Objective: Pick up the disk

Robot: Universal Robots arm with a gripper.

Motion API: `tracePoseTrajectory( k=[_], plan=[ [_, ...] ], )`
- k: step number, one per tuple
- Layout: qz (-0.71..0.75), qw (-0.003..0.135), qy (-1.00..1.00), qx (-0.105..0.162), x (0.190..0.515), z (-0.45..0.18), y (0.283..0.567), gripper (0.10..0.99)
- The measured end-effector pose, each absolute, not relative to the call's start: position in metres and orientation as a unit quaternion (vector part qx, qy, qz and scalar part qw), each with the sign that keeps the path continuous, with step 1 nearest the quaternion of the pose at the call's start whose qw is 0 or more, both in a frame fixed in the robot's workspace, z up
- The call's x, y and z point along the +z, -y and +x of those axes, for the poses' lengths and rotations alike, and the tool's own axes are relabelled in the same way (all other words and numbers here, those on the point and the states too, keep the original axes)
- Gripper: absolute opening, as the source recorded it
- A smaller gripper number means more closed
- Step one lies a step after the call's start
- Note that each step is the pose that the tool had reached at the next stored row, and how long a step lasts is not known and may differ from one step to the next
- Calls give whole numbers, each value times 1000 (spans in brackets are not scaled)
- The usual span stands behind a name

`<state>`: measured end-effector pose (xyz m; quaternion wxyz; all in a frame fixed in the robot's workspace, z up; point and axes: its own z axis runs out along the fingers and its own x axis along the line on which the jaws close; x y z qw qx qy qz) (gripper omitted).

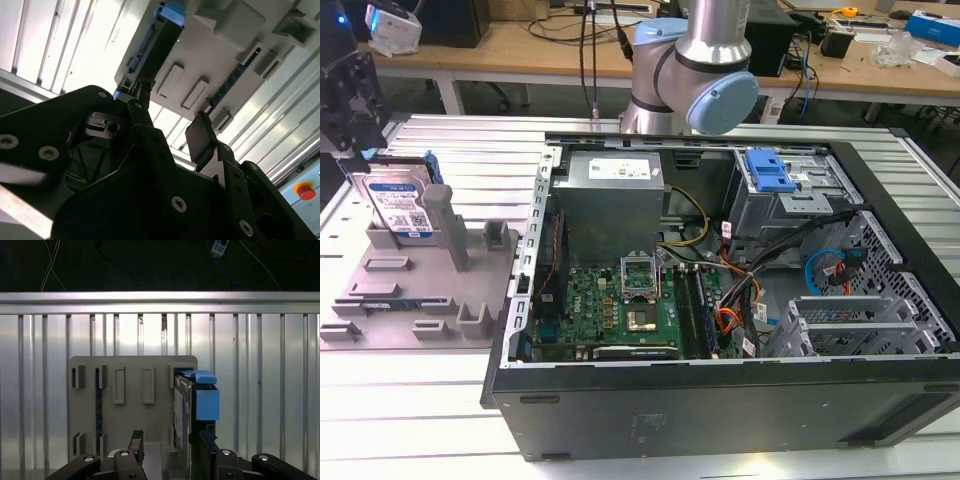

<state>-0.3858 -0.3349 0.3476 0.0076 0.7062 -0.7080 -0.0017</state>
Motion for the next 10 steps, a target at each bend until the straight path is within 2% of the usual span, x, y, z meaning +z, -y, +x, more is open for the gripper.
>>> tracePoseTrajectory(
  k=[4, 10],
  plan=[
    [708, 8, 707, -2, 348, -387, 318, 557],
    [710, 8, 704, -2, 344, -411, 316, 557]
  ],
)
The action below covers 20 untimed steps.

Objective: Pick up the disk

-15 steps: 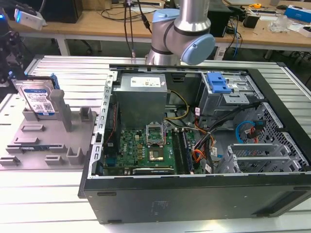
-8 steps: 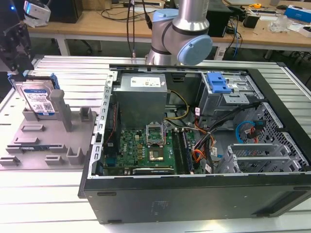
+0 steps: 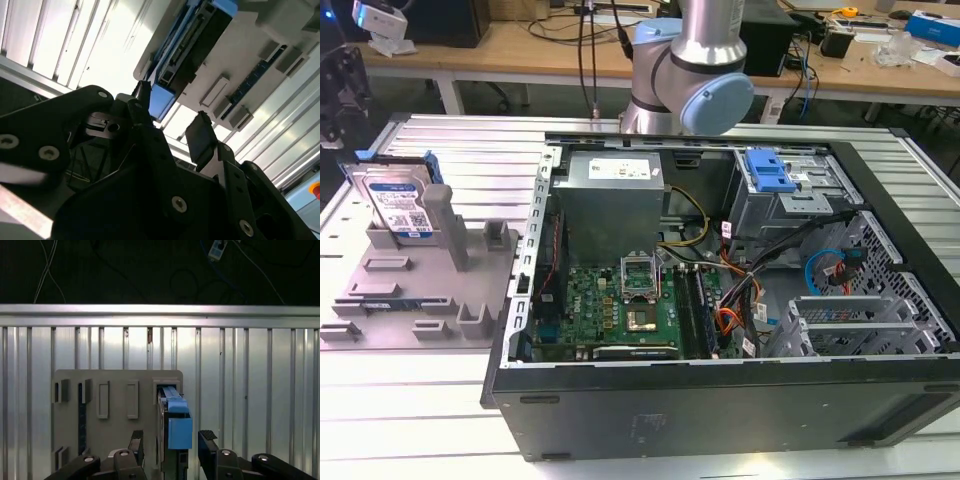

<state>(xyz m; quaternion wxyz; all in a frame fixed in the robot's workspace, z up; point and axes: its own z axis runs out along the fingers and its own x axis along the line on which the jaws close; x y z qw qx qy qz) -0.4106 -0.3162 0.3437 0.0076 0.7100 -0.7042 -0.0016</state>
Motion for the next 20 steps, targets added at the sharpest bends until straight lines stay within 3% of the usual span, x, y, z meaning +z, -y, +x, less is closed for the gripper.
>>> tracePoseTrajectory(
  k=[20],
  plan=[
    [711, 8, 703, -2, 334, -409, 313, 557]
  ],
)
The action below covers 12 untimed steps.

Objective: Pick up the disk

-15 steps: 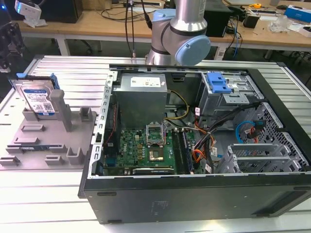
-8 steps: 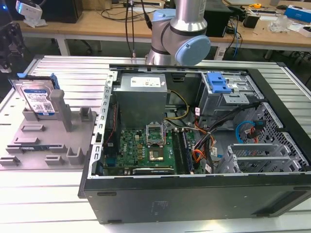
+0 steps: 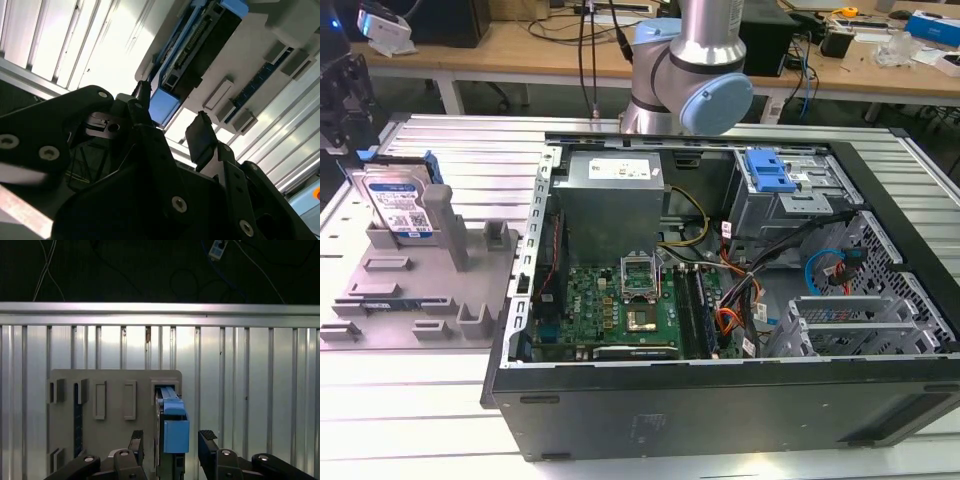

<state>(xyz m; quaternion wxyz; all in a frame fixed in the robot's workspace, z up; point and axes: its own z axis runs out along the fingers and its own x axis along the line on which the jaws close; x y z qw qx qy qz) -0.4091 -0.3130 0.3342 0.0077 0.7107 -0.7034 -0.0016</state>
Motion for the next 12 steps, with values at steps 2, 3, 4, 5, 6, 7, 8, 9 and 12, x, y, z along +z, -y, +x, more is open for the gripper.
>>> tracePoseTrajectory(
  k=[2, 3, 4, 5, 6, 7, 8, 9, 12],
  plan=[
    [711, 8, 703, -2, 332, -409, 313, 557],
    [711, 8, 703, -2, 331, -409, 313, 557],
    [711, 8, 703, -2, 330, -409, 313, 557],
    [711, 8, 703, -2, 329, -409, 313, 557],
    [711, 8, 703, -2, 328, -409, 313, 557],
    [711, 8, 703, -2, 327, -409, 313, 557],
    [711, 8, 703, -2, 326, -409, 313, 557],
    [711, 8, 703, -2, 324, -409, 313, 557],
    [712, 8, 703, -1, 320, -409, 313, 557]
  ],
)
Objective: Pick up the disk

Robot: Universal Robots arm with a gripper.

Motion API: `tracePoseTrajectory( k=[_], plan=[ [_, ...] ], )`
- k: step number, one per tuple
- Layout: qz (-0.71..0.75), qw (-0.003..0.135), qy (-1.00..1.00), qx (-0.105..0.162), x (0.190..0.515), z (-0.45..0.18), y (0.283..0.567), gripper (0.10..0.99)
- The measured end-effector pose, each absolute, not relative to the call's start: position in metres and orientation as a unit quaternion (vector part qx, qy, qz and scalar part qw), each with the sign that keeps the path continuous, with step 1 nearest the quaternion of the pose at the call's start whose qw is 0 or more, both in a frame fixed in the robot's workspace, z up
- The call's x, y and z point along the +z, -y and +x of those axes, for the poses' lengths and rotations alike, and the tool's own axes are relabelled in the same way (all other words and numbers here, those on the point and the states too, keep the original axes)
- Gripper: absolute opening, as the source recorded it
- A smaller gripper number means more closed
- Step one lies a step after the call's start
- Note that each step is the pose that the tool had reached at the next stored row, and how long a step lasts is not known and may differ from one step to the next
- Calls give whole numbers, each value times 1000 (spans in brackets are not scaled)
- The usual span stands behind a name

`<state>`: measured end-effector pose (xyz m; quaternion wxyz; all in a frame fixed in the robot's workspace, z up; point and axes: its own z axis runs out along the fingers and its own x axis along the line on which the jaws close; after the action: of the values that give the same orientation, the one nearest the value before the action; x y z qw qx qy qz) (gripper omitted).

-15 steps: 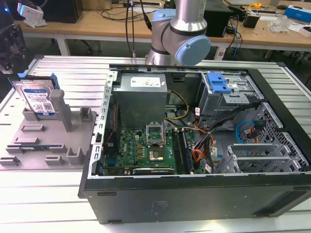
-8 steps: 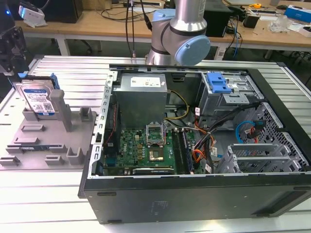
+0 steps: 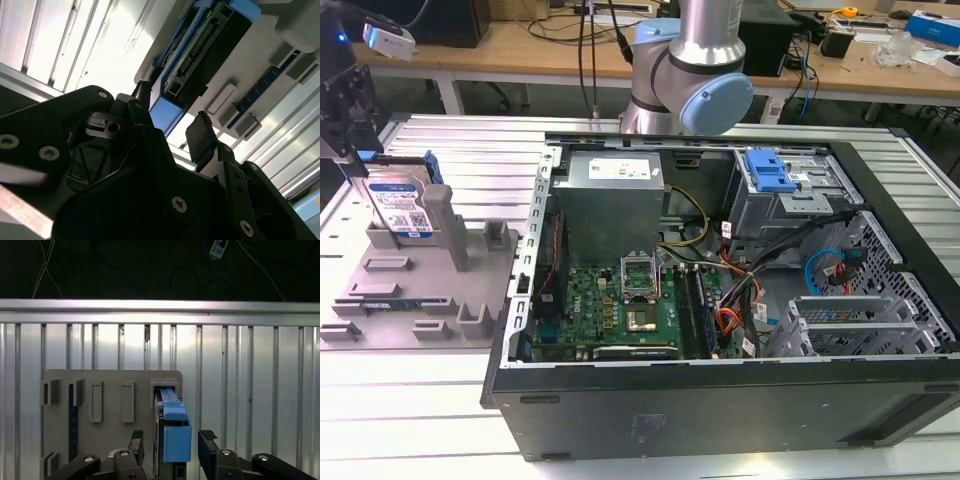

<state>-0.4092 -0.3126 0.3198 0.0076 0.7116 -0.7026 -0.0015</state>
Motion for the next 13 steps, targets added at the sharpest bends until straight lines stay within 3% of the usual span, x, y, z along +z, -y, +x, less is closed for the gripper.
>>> tracePoseTrajectory(
  k=[13],
  plan=[
    [713, 7, 701, -1, 307, -409, 313, 557]
  ],
)
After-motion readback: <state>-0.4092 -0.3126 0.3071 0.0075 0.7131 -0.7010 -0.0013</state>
